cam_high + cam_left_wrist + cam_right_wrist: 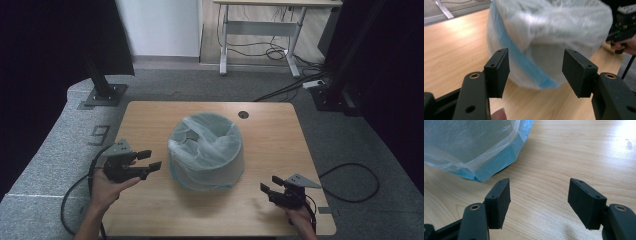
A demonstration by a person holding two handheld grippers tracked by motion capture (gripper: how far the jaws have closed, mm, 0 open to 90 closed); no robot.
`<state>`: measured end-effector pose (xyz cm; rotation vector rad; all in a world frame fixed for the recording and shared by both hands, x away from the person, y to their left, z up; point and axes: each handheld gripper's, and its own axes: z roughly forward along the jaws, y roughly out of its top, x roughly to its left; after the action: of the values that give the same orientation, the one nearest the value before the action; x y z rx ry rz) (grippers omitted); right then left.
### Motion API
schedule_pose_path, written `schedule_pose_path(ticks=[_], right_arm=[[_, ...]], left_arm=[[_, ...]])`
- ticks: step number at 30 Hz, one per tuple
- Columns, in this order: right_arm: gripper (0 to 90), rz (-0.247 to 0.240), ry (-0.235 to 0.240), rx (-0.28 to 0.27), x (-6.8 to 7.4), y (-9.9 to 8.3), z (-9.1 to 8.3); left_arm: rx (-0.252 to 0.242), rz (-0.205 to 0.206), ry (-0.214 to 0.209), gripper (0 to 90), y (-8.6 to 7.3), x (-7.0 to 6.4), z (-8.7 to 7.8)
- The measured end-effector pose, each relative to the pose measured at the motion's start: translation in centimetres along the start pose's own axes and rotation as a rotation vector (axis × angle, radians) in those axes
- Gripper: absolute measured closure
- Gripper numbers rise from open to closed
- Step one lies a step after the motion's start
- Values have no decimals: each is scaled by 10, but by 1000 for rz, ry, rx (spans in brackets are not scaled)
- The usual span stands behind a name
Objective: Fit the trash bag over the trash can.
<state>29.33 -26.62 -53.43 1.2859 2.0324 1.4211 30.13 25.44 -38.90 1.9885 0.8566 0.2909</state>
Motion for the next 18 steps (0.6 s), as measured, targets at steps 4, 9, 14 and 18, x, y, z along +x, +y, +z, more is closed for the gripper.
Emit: schedule_pose_path(ticks=[4,9,14,18], right_arm=[[337,4,-2,2,-1,-1,1],[335,1,-4,0,0,-1,0],[335,4,-9,0,0,-2,-1],[334,5,-8,3,0,-3,0]], left_arm=[[16,-15,14,383,-19,2,-1],[49,-39,18,381,-42,5,2],[68,-60,22,381,-57,9,8],[87,-72,31,379,-64,13,14]])
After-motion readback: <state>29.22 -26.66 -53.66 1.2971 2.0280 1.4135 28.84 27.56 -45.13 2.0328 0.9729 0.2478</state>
